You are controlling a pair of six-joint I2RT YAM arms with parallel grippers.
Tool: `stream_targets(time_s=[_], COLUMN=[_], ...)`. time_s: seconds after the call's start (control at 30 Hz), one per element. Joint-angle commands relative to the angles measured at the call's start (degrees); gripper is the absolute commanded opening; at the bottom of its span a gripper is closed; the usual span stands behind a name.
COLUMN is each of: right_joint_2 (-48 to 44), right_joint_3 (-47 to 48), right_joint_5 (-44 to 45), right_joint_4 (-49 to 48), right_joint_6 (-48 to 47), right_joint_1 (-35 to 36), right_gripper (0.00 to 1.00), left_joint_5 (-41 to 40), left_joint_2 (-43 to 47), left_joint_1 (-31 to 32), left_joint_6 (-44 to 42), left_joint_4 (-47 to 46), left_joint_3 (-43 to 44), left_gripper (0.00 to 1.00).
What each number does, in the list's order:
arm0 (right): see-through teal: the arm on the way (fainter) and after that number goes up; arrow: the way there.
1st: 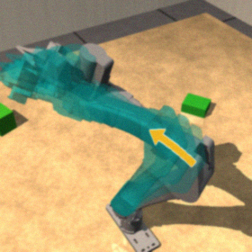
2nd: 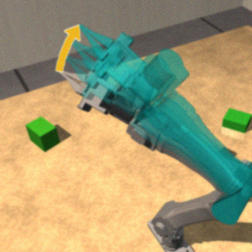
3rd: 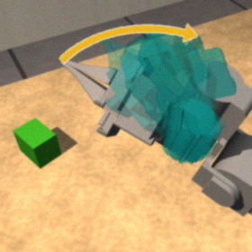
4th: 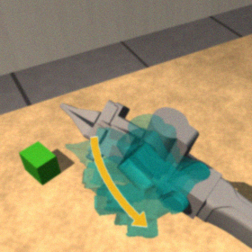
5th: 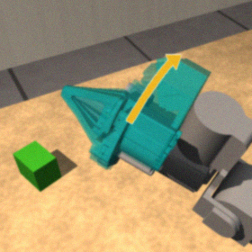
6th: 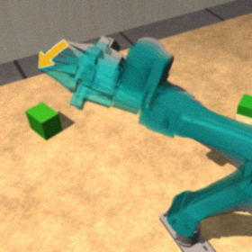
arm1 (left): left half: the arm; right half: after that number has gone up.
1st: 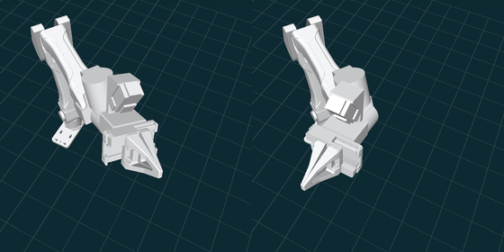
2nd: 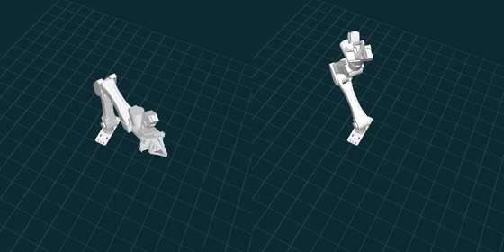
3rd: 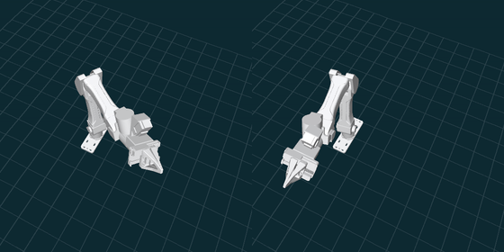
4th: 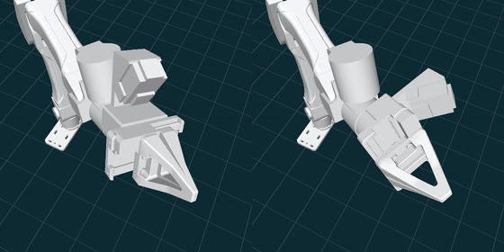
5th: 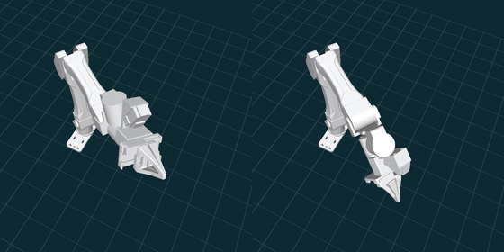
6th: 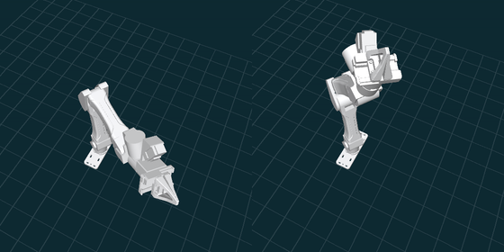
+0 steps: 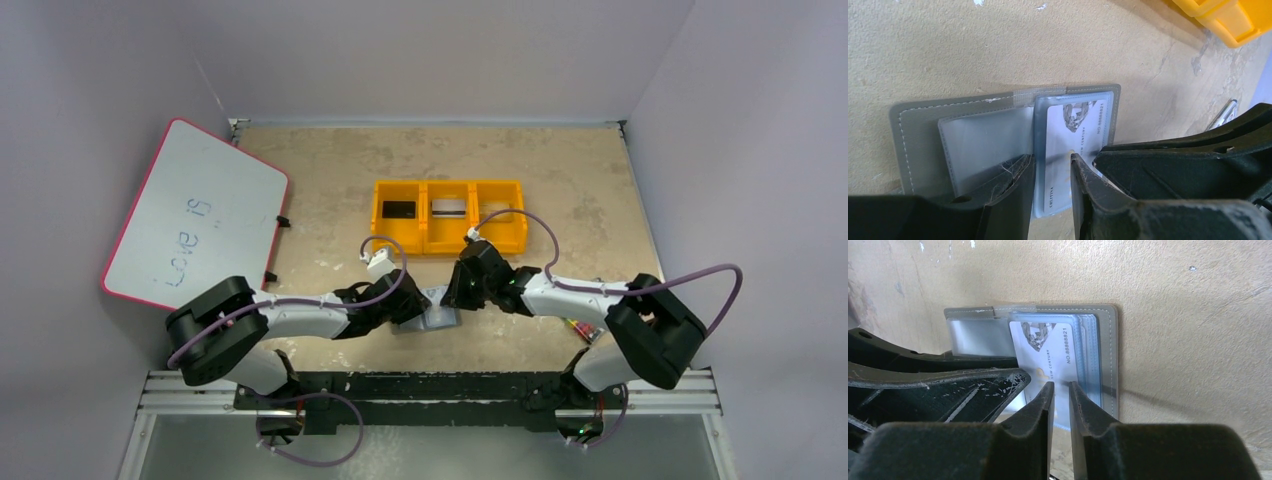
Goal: Take the credit cards out of the card holder
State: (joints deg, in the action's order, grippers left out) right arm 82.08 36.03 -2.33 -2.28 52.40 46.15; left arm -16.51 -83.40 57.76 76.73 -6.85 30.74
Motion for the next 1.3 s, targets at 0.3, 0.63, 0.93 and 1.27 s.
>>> stream_targets(time_s=[0.3, 0.63, 0.93, 1.27], right_joint_2=[-1.0, 0.6, 5.7, 6.1], right_joint_3=[-2.5, -2.2, -1.1, -0.8], right_joint_5=[-1.3, -4.5, -2.7, -1.2], right_joint_4=[-0.3, -4.1, -0.7, 0.2], right_joint_6=[-1.8, -2.4, -0.8, 0.3], right_joint_1=[-0.5, -0.5, -0.5, -0.5], right_gripper=[0.25, 0.02, 0.00, 0.00], left_joint_5=[1.1, 2.0, 1.7, 2.4], left_joint_2=[-1.5, -2.2, 0.2, 2.3], left_joint_1=[-0.3, -0.2, -0.2, -0.3], left_joint_6=[-3.0, -3.3, -2.2, -2.6], left_joint_4=[1.3, -0.3, -2.6, -3.8], left_joint_3=[0.4, 0.2, -2.1, -4.5], left_gripper=[0.32, 0.30, 0.17, 0.20])
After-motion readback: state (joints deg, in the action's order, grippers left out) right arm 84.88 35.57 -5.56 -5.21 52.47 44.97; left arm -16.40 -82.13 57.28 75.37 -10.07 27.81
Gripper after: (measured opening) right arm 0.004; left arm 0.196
